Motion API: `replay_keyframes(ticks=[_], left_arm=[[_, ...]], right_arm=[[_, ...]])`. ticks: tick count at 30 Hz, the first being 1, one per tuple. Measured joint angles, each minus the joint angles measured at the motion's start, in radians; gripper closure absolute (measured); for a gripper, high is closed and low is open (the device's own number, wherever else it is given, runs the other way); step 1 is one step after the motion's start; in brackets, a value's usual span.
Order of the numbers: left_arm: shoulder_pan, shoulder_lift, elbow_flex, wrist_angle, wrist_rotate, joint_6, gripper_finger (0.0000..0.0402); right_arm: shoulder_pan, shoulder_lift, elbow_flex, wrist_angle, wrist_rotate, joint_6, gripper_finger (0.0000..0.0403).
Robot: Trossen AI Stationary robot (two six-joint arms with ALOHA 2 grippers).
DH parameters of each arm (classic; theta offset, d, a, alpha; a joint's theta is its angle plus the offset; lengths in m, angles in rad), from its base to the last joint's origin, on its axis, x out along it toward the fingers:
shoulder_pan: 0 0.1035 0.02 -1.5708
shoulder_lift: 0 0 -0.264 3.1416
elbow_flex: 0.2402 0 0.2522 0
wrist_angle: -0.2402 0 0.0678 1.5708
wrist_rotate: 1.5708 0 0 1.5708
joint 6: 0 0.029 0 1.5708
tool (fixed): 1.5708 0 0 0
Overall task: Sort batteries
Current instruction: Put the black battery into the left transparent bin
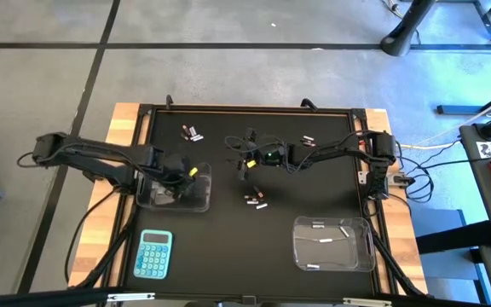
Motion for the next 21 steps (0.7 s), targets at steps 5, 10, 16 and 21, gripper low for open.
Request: replay_keyframes(ticks=[5, 10, 16, 21], left_arm=[[0.000, -0.110, 0.106, -0.040, -0.053, 0.078, 0.0259], [-0.032, -0.201, 0.132, 0.129, -0.228, 0.325, 0.0272], [-0.055, -0.212, 0.086, 0.409, -0.386, 0.648, 0.0275], [-0.044, -0.180, 0.035, 0.573, -0.401, 0.787, 0.0275]], right_arm=[[0.000, -0.042, 0.000, -0.095, 0.029, -0.008, 0.0204], [0.000, -0.169, 0.000, -0.406, 0.176, -0.037, 0.0204], [-0.044, -0.317, 0.000, -0.961, 0.235, 0.168, 0.0204], [-0.165, -0.330, -0.006, -1.383, 0.086, 0.396, 0.0204]])
